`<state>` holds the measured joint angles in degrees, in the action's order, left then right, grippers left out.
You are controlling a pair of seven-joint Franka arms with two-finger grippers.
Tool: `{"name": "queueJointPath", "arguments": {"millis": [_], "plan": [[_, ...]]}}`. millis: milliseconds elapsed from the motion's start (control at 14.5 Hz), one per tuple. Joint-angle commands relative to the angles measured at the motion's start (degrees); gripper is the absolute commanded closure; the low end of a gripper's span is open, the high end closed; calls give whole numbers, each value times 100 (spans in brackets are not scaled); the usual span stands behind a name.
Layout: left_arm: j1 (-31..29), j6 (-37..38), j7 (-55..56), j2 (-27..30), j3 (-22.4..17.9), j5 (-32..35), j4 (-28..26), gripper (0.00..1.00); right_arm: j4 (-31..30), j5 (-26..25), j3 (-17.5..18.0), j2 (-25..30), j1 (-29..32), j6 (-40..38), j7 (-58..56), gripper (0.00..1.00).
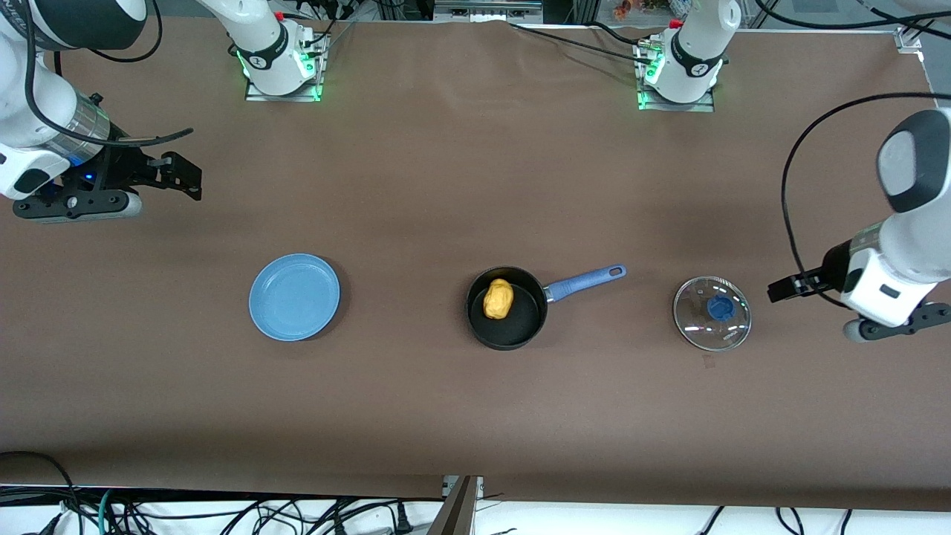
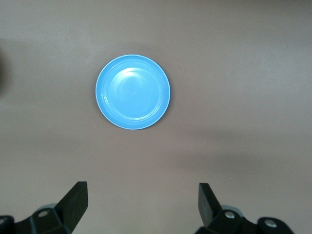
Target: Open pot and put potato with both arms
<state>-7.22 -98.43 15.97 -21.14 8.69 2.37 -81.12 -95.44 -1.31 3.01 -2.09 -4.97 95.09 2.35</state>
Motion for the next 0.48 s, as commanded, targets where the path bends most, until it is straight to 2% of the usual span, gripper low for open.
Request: {"name": "queueJointPath", "arguments": {"millis": [0,69,415], "plan": [[-51,499,-217,39,36,-105,403,10,114,16,77,-55,84,-8,29,0],[-51,553,-243,92,36,-96,412,0,114,16,86,-55,84,-8,29,0],[-51,658,-270,408,27,-114,421,0,122,166,25,-64,101,-8,29,0]]}}
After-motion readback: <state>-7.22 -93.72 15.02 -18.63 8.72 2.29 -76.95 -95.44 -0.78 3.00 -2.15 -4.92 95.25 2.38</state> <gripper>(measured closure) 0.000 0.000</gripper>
